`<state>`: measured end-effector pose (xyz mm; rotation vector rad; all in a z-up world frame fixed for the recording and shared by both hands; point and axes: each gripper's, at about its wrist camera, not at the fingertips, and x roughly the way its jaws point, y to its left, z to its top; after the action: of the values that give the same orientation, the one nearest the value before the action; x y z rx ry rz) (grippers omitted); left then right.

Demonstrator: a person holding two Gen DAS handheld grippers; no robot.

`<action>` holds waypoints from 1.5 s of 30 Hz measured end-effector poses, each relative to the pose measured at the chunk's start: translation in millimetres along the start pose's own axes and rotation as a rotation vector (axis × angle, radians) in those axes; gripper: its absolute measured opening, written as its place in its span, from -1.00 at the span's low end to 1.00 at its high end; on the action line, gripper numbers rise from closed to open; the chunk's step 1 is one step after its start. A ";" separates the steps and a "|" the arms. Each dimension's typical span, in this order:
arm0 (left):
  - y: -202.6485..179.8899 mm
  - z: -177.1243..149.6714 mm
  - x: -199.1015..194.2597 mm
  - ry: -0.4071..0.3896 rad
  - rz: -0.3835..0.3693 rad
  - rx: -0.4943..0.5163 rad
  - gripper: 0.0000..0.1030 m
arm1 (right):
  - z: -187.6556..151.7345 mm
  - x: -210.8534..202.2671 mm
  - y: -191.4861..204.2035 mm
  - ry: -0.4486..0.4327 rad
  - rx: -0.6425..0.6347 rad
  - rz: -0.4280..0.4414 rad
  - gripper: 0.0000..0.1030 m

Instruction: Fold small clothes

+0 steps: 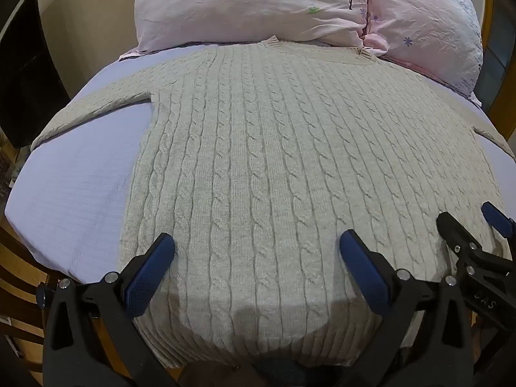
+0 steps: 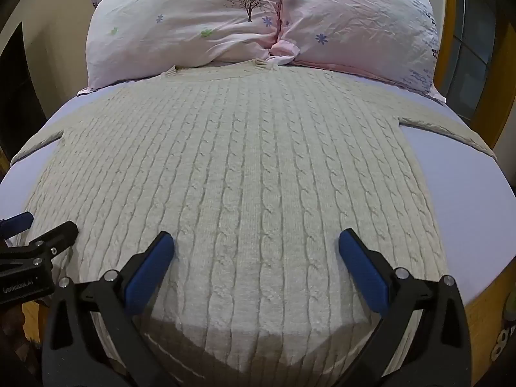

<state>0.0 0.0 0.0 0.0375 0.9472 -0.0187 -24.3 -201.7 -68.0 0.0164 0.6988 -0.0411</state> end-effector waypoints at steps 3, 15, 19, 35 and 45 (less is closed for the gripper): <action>0.0 0.0 0.0 0.000 0.000 0.001 0.97 | -0.3 0.0 -0.6 -0.001 -0.001 0.000 0.97; -0.1 0.0 0.0 0.000 0.001 0.001 0.97 | 2.8 1.8 -2.6 0.002 -0.009 0.008 0.97; -0.1 0.0 0.0 0.000 0.001 0.001 0.97 | -0.1 0.1 -2.1 -0.003 -0.002 -0.001 0.97; -0.1 0.0 0.0 -0.001 0.002 0.002 0.97 | -0.4 -0.1 -2.2 -0.005 -0.002 -0.001 0.97; -0.1 0.0 -0.1 -0.002 0.002 0.001 0.97 | -0.6 0.2 -1.9 -0.005 -0.002 -0.001 0.97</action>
<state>-0.1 -0.1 0.1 0.0397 0.9453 -0.0178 -24.7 -203.6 -68.6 0.0140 0.6936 -0.0419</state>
